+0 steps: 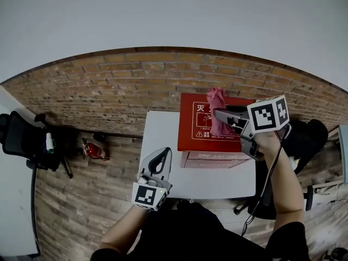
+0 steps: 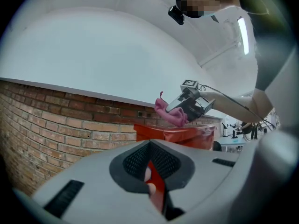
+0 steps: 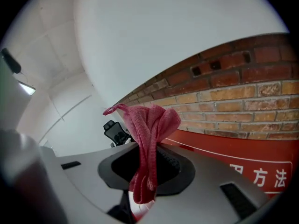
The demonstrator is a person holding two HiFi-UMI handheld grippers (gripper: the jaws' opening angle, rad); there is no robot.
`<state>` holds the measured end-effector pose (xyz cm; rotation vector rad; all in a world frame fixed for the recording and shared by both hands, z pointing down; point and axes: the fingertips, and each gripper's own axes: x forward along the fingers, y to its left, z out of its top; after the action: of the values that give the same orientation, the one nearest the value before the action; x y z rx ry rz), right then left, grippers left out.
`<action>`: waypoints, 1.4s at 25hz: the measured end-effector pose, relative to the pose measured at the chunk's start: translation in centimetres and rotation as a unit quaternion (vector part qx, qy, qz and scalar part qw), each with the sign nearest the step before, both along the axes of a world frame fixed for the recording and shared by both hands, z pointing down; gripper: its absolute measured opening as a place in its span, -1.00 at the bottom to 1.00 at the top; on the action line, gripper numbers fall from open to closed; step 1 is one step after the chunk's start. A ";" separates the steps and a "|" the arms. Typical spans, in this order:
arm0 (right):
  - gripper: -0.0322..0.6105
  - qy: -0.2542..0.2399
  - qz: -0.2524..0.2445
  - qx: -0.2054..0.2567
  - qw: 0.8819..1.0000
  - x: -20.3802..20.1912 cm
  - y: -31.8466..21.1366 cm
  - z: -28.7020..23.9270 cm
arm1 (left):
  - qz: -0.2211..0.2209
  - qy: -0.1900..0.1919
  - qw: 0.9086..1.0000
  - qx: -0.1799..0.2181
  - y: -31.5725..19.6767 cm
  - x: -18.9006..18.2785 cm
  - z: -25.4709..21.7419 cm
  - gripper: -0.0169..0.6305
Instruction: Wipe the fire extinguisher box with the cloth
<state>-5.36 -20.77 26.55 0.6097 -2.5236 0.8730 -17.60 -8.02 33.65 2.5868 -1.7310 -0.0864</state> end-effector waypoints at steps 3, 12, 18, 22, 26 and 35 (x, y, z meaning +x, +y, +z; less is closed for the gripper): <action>-0.59 0.011 -0.001 -0.022 1.000 -1.1 -0.4 0.5 | 0.013 -0.012 1.000 0.003 0.1 0.3 -0.1 -0.84; -0.59 0.059 0.017 -0.047 0.997 -4.5 -1.7 1.4 | 0.071 -0.005 0.997 0.015 -0.9 0.4 -0.5 -0.84; -0.59 0.120 0.015 -0.045 0.992 -6.5 -2.0 2.7 | 0.104 0.006 0.994 0.020 -1.4 0.0 -0.6 -0.85; -0.59 0.155 0.022 -0.038 0.987 -7.3 -2.5 2.8 | 0.123 0.002 0.992 0.025 -1.7 0.0 -0.6 -0.84; -0.59 0.207 0.020 -0.016 0.978 -8.3 -3.2 2.8 | 0.138 0.007 0.990 0.025 -1.7 0.3 -0.4 -0.84; -0.59 0.340 -0.004 0.061 0.938 -10.3 -3.3 3.1 | 0.165 0.008 0.986 0.037 -1.7 0.6 -0.5 -0.84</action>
<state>-15.66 -24.09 29.60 0.7776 -1.9474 0.3977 -16.98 -9.73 33.19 2.8753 -1.2942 -0.1635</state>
